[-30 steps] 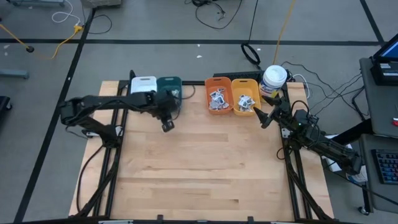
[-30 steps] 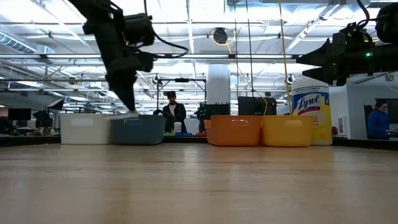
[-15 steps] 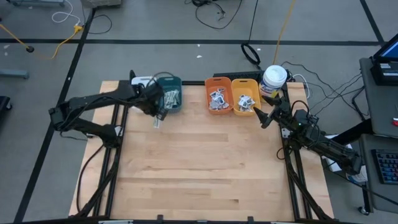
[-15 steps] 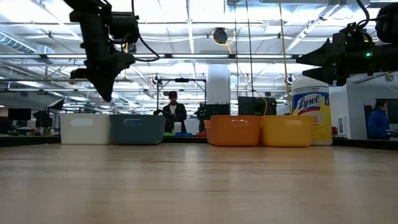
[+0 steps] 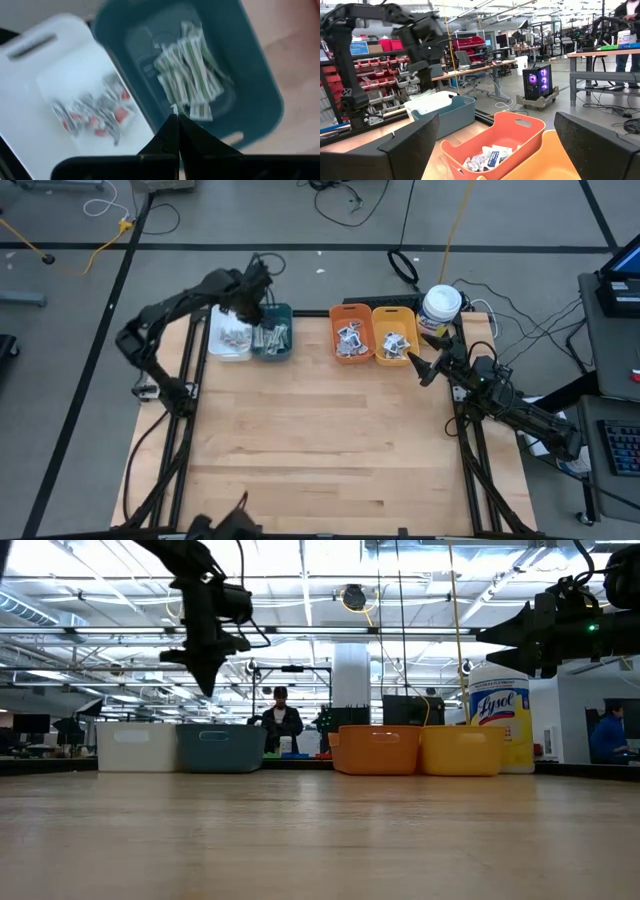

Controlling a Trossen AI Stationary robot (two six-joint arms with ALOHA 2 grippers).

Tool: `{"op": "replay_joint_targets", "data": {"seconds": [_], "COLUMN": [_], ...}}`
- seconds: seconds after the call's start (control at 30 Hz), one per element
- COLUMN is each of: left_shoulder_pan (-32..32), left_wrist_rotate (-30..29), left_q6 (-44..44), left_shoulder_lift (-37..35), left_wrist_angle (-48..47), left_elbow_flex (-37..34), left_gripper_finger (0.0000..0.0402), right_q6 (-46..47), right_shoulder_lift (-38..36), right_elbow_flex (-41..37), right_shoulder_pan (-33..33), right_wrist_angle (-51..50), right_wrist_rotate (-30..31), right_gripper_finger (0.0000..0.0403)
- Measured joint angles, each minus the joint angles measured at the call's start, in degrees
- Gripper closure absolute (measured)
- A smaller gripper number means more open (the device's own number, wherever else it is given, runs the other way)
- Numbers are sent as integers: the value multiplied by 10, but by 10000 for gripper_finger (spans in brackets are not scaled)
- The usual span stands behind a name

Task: Pick & Place First Aid Supplies
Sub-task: Put the bandage pack into the blue bin, then return to Home Position

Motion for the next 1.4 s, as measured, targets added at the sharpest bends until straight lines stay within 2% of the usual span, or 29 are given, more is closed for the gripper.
{"op": "replay_joint_targets", "data": {"seconds": [0.13,0.27,0.53,0.87,0.97,1.07,1.13,1.27,1.4], "left_shoulder_pan": [23,35,9,-11,-11,-11,-8,-4,-2], "left_wrist_rotate": [-1,-1,-44,-71,-64,-48,-20,28,80], "left_q6": [25,30,31,1,-6,-10,-8,-7,49], "left_shoulder_lift": [54,87,126,159,160,159,159,159,132], "left_wrist_angle": [-32,-40,-4,66,73,74,74,74,73], "left_elbow_flex": [80,121,96,31,28,28,28,28,28], "left_gripper_finger": [401,401,401,400,387,351,312,210,115], "right_q6": [0,0,0,0,0,0,0,0,0], "right_shoulder_lift": [0,0,0,0,0,0,0,0,0], "right_elbow_flex": [0,0,0,0,0,0,0,0,0], "right_shoulder_pan": [0,0,0,0,0,0,0,0,0], "right_wrist_angle": [0,0,0,0,0,0,0,0,0], "right_wrist_rotate": [0,0,0,0,0,0,0,0,0], "right_gripper_finger": [11,11,11,11,11,11,11,11,11]}}
